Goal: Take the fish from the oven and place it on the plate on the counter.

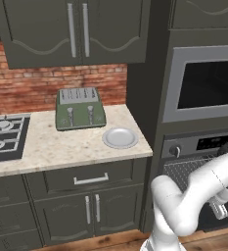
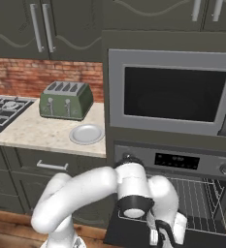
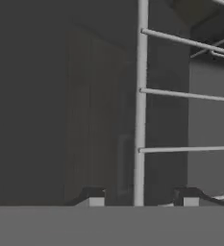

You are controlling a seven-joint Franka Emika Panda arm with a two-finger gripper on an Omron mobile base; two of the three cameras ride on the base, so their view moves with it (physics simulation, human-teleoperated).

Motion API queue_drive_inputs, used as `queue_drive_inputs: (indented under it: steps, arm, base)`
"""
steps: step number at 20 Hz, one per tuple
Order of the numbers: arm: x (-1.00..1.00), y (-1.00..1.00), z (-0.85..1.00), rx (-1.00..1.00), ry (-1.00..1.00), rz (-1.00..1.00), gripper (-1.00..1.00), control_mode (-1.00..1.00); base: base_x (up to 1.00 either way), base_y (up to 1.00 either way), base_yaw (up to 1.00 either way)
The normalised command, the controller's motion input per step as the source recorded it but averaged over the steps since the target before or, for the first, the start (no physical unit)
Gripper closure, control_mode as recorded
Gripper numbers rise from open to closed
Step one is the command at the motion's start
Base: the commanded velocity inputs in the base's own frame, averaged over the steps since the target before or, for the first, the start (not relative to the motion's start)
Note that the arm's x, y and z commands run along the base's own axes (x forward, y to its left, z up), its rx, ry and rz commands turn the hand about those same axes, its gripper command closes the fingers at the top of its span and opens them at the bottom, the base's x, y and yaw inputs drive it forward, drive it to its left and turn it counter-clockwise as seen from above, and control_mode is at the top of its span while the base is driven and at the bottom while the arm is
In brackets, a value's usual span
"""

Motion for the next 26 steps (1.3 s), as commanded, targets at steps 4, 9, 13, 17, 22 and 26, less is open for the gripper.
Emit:
queue_drive_inputs:
  steps: [4, 9, 13, 17, 22, 26]
  arm:
    - [-1.0, 0.27, 0.5, 0.0, 0.37, 0.23, 1.0, -1.0]
    - [-0.95, 0.24, 1.0, 0.0, 0.02, 0.29, 1.0, -1.0]
    - [-0.76, -0.11, 1.0, 0.04, -0.08, 0.12, 1.0, -1.0]
    - [-0.47, -0.26, 1.0, 0.01, -0.18, -0.02, 1.0, -1.0]
    - [-0.07, -0.07, 0.93, 0.03, -0.08, -0.24, 1.0, -1.0]
    - [0.16, -0.2, 0.83, 0.19, 0.0, -0.27, 1.0, -1.0]
  base:
    - [0.0, 0.0, 0.0]
    - [0.0, 0.0, 0.0]
    - [0.0, 0.0, 0.0]
    - [0.0, 0.0, 0.0]
    - [0.0, 0.0, 0.0]
    - [0.0, 0.0, 0.0]
